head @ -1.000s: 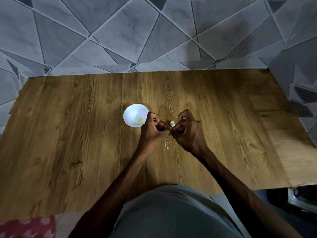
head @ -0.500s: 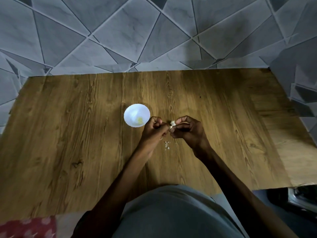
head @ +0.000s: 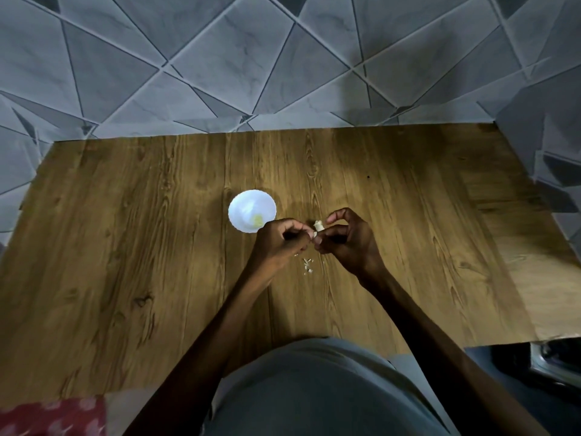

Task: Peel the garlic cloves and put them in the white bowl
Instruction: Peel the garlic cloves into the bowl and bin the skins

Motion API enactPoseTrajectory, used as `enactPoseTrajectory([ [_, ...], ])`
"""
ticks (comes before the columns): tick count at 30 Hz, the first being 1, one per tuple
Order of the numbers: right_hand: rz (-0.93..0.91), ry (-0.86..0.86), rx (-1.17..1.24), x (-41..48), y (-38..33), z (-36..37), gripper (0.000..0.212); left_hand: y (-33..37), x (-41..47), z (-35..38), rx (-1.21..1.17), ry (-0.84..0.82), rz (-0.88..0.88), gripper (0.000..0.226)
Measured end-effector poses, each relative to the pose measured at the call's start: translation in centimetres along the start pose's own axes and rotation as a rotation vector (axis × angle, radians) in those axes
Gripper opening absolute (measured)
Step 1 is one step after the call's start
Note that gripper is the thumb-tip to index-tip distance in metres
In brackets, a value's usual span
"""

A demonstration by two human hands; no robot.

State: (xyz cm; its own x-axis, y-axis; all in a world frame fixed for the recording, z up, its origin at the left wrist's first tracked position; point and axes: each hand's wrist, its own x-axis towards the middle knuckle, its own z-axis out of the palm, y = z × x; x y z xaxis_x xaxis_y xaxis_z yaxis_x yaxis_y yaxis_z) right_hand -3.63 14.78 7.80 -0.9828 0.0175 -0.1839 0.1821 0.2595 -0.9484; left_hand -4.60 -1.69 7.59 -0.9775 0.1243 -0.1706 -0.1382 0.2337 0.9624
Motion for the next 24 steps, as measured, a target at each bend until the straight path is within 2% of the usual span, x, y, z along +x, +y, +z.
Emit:
enactPoseTrajectory([
  [7,-0.127,0.063,-0.236,0.2,-0.3,0.3,0.041,0.1,0.2,-0.1,0.132,0.014,0.023,0.007],
  [15,-0.150,0.078,-0.298,0.2,-0.9,0.7,0.044,0.1,0.3,0.2,0.181,0.064,0.069,0.002],
  [24,-0.168,0.137,-0.255,-0.3,-1.0,1.4,0.042,0.3,-0.2,0.9,0.145,0.160,0.058,0.003],
])
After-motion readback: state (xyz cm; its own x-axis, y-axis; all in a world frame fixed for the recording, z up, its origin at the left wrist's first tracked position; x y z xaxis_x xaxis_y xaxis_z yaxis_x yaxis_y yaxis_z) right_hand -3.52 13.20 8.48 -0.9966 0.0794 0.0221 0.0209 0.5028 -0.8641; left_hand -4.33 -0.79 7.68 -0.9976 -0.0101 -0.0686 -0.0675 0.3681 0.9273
